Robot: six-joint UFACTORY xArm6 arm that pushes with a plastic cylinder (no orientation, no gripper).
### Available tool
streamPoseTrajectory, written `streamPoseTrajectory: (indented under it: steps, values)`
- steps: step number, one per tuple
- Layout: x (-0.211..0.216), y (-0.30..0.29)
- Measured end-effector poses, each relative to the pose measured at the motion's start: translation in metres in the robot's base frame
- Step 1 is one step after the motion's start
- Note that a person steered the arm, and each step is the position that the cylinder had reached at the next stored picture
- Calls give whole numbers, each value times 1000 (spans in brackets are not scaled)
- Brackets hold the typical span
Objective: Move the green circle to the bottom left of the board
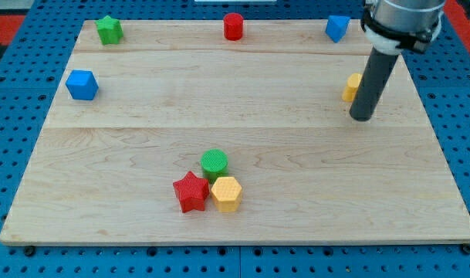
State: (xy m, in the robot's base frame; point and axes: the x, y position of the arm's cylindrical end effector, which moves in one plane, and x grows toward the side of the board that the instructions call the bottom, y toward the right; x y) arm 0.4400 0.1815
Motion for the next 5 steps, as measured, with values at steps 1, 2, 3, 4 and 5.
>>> streamPoseTrajectory:
  steps: [1,2,3,4,5]
  values:
    - [15,-2]
    - [15,-3]
    - [15,-1]
    - [34,-18]
    - [54,-49]
